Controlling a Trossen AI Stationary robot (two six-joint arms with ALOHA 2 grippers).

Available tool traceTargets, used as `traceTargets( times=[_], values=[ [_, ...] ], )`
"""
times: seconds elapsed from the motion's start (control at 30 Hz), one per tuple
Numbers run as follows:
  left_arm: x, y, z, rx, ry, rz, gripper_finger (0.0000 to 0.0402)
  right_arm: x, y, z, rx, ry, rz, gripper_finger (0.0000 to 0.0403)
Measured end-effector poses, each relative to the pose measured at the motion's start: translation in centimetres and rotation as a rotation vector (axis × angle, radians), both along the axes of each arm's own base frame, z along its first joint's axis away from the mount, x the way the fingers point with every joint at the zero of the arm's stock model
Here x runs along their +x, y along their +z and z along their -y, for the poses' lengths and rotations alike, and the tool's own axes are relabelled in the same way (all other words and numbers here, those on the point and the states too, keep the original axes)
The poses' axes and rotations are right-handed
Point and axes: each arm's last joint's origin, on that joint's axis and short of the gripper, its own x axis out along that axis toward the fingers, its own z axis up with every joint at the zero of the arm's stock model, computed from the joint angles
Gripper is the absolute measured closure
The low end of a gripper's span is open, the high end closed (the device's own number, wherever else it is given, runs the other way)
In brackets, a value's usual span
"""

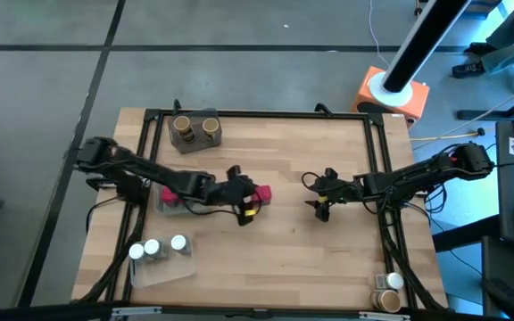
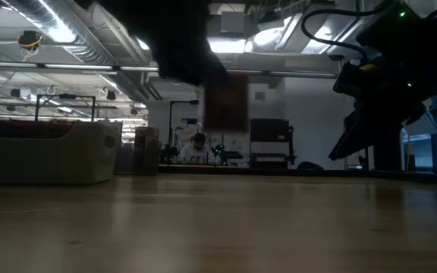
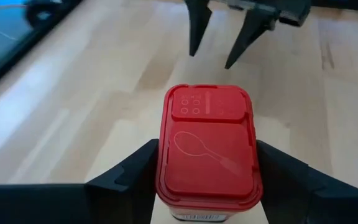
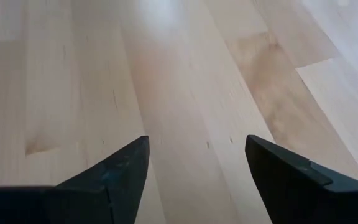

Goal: Sort spices by type
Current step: Put the red seasoning can into the gray bin

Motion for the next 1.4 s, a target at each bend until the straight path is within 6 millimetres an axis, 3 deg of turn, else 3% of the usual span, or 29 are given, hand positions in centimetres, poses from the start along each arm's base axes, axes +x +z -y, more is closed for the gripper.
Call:
traceTargets(
  times=[0.37,0.67,0.93,1.4],
  values=[
    [-7.9,5.7,1.1,-0.150,0.155,-0.011,0.0192,0.3,0.4,0.1,-0.035,-0.011,0.048,0.0136],
    [-13.5,6.1,-0.1,-0.283,0.396,-0.173,0.0191,0.4,0.4,0.1,-0.040,-0.016,0.056,0.0136],
    [-14.3,5.1,-0.4,-0.319,0.569,-0.254,0.0190,0.5,0.6,0.1,-0.036,-0.017,0.079,0.0136],
    [-11.4,2.1,-0.2,-0.336,0.759,-0.281,0.0190,0.6,0.7,0.0,-0.037,-0.014,0.094,0.0136]
  ],
)
